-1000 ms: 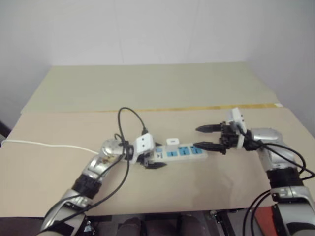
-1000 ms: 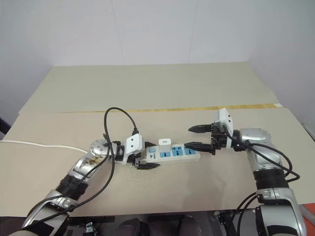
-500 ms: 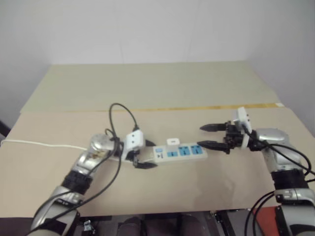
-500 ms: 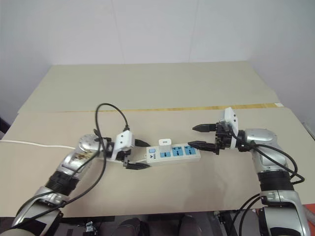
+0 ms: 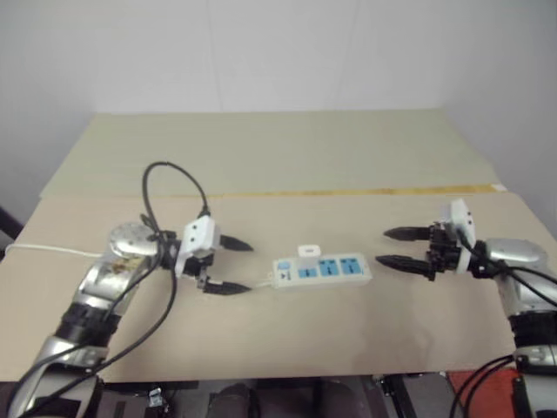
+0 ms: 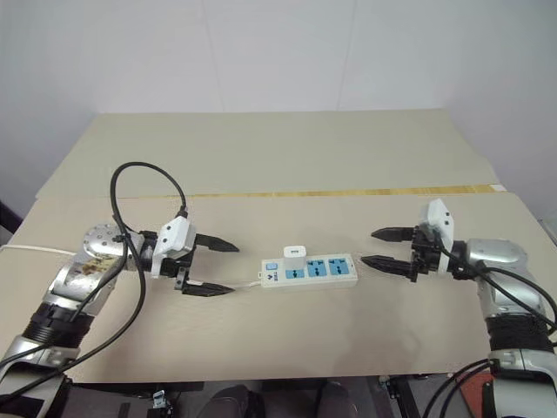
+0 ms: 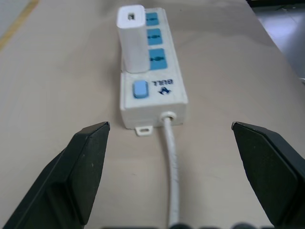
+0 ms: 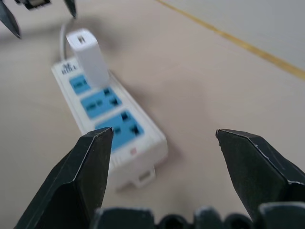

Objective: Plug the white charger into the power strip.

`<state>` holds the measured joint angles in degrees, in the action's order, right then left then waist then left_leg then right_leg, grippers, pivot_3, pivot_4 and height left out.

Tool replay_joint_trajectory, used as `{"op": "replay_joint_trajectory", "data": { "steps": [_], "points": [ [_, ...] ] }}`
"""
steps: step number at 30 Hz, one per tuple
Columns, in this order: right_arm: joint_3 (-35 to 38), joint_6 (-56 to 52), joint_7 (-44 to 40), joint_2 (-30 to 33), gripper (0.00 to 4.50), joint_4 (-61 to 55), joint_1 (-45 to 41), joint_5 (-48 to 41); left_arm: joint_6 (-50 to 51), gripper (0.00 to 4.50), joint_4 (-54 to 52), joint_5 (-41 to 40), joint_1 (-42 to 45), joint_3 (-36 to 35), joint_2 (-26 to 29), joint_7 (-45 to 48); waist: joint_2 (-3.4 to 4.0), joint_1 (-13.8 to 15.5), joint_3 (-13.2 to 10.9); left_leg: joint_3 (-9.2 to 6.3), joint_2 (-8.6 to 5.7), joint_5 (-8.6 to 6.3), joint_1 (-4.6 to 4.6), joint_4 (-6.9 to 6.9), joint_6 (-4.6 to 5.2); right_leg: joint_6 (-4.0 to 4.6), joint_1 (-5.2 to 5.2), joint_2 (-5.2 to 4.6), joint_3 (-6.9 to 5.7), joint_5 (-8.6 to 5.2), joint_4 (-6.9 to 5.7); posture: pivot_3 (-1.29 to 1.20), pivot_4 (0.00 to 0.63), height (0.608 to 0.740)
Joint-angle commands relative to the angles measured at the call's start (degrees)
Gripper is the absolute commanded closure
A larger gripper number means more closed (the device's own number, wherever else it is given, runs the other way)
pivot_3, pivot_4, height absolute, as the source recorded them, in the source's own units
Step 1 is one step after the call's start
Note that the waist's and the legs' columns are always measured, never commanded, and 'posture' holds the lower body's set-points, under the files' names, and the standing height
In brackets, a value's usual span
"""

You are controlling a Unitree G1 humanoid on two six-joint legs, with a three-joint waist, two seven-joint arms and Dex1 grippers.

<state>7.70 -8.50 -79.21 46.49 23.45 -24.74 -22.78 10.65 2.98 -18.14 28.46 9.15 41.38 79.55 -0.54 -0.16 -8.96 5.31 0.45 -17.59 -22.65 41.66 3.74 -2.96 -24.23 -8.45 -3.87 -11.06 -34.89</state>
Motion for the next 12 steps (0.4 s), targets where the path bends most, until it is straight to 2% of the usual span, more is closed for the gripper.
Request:
{"op": "replay_joint_trajectory", "data": {
  "steps": [1, 6, 12],
  "points": [
    [3.85, 2.28, -0.28, 3.24, 0.38, -0.85, 3.0, -0.39, -0.35, 0.04, -1.93, -1.06, 0.36, -1.79, 1.05, 0.44, 0.0, 0.17, 0.0, -0.01, 0.0, 0.0, 0.0, 0.0, 0.0, -0.01, 0.01, 0.0, 0.0, 0.0, 0.0, 0.0, 0.15, 0.74],
    [6.16, 2.39, 1.22, 4.63, 0.38, -4.11, 7.52, -0.88, -1.22, 0.04, -0.8, -1.17, 0.37, -2.85, 2.15, 1.05, 0.0, 0.0, 0.0, 0.02, 0.0, 0.0, 0.01, 0.0, 0.0, -0.01, 0.0, 0.0, 0.02, -0.01, 0.01, 0.0, 0.15, 0.74],
    [8.58, 0.73, 3.71, 4.64, 0.38, -8.27, 11.56, -2.12, -1.42, 0.04, -0.29, -0.65, 1.28, -1.51, -0.16, 0.55, -0.01, 0.03, -0.01, 0.03, 0.0, 0.0, 0.09, 0.0, -0.01, -0.02, 0.06, 0.0, 0.05, -0.01, 0.02, 0.0, 0.15, 0.74]
  ]
}}
